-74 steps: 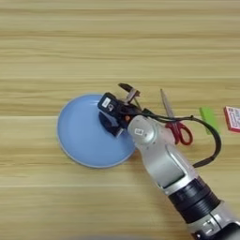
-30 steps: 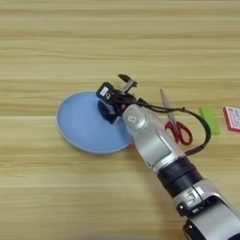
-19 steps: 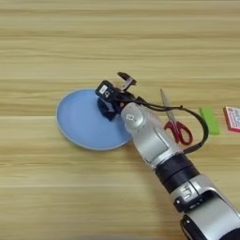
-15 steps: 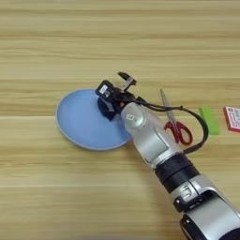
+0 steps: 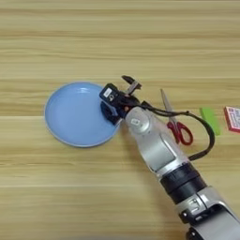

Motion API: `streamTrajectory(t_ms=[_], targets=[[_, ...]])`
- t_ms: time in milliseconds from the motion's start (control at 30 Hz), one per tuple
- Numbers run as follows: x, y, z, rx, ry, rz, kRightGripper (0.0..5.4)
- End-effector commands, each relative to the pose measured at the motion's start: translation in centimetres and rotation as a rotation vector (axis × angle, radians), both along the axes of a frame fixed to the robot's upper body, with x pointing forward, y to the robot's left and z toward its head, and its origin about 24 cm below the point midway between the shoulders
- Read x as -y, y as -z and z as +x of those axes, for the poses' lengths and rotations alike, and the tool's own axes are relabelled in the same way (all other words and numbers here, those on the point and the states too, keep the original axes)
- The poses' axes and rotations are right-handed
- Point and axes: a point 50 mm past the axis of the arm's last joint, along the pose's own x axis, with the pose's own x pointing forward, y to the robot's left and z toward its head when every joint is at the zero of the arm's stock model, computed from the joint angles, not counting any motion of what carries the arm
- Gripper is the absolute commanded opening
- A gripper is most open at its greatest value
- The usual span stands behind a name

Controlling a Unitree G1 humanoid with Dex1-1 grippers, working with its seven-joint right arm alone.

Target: Move the objects on the table

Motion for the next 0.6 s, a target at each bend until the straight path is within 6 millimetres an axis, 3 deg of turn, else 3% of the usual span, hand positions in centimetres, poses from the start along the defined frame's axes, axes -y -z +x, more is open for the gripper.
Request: streamTrajectory(t_ms=[33,400,600], targets=[[-0.5,-3.1,0.7,0.116,-0.024,0.025,5.39],[-0.2,-3.8,-0.8,0.113,-0.068,0.006,5.39],[0.2,-3.0,-1.2,0.069,-0.073,-0.015,5.39]])
